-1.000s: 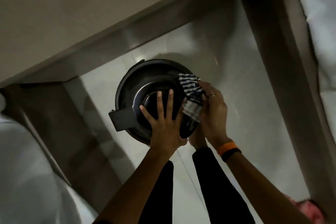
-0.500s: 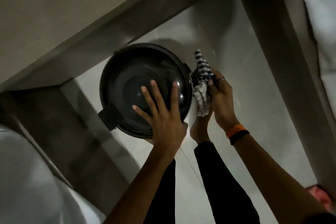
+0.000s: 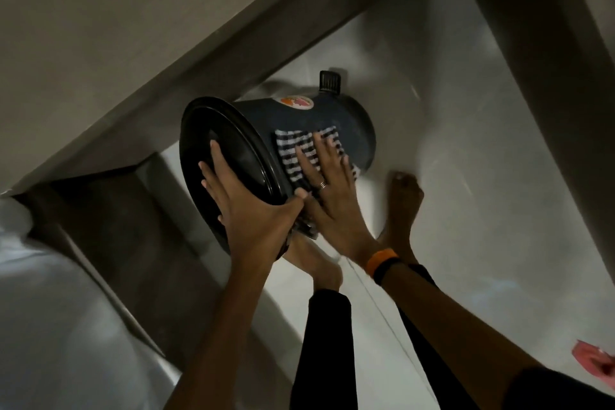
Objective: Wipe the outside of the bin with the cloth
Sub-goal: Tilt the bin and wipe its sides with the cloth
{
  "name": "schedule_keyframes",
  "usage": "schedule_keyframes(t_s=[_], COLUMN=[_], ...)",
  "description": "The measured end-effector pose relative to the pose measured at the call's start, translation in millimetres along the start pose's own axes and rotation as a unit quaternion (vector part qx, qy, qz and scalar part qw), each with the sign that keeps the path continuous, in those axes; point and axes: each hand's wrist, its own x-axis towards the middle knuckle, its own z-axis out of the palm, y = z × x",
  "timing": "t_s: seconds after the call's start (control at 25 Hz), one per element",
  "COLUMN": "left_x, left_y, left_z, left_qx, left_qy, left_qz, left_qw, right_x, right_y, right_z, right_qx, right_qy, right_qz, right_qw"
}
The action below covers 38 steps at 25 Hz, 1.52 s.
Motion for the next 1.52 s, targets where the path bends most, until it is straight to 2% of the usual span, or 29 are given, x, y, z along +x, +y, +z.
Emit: schedule_keyframes(t_s=[0.04,0.08,0.16,0.2,0.24,0.32,0.4,0.44,0.52,0.64,0.76,0.8,0.92,1.0,1.04,1.08,1.16,1.2,1.24,1.32,1.4,1.48,1.52], left_x=[3,6,6,8,10,17,24,27,28,25,17,17,17,15,12,10,12,16,20,24,21,14,13], left_y=[-3,-7,-7,-4,1,11,16,16,13,-1,-6,-5,-4,-9,-12,-14,-12,-9,-4,6,9,6,6], left_z=[-2,-4,-5,-4,-4,-6,-8,-9,-13,-17,-17,-17,-14,-15,-15,-15,-18,-19,-20,-20,-17,-13,-13], left_qx=[-0.01,-0.018,-0.019,-0.013,-0.008,-0.004,0.013,0.025,0.039,0.044,0.07,0.069,0.074,0.069,0.067,0.071,0.084,0.086,0.081,0.077,0.093,0.097,0.091], left_qy=[0.002,0.001,-0.003,-0.007,-0.011,-0.025,-0.043,-0.047,-0.056,-0.069,-0.078,-0.079,-0.086,-0.078,-0.077,-0.079,-0.085,-0.091,-0.098,-0.111,-0.116,-0.121,-0.12], left_qz=[0.0,0.003,0.011,0.014,0.013,0.01,0.018,0.024,0.034,0.048,0.068,0.066,0.066,0.065,0.063,0.064,0.065,0.065,0.061,0.053,0.047,0.06,0.061], left_qw=[1.0,1.0,1.0,1.0,1.0,1.0,0.999,0.998,0.997,0.995,0.992,0.992,0.991,0.992,0.993,0.992,0.991,0.99,0.99,0.989,0.988,0.986,0.987], right_x=[17,36,69,74,73,49,12,6,25,86,124,123,90,86,98,116,151,159,158,123,72,43,44], right_y=[12,24,48,52,45,9,-23,-25,-15,25,41,34,-7,-21,-16,-4,18,18,12,-10,-20,6,28], right_z=[1,-2,-18,-21,-20,-6,9,10,-5,-35,-51,-45,-10,0,-7,-16,-42,-52,-50,-21,3,7,3], right_qx=[-0.001,0.033,0.119,0.148,0.172,0.207,0.138,0.105,0.089,-0.013,-0.124,-0.138,-0.096,-0.071,-0.086,-0.123,-0.182,-0.188,-0.189,-0.165,-0.067,-0.03,-0.033], right_qy=[0.027,0.067,0.161,0.183,0.185,0.13,0.047,0.027,0.025,0.001,-0.011,-0.015,0.012,0.004,-0.017,-0.041,-0.09,-0.107,-0.101,-0.016,0.045,0.085,0.109], right_qz=[0.032,0.104,0.264,0.306,0.31,0.214,0.066,0.013,-0.031,0.031,0.188,0.179,0.001,-0.067,-0.064,-0.026,0.094,0.122,0.107,-0.005,-0.067,-0.031,0.03], right_qw=[0.999,0.992,0.943,0.923,0.917,0.946,0.987,0.994,0.995,0.999,0.974,0.974,0.995,0.995,0.994,0.991,0.975,0.969,0.971,0.986,0.994,0.995,0.993])
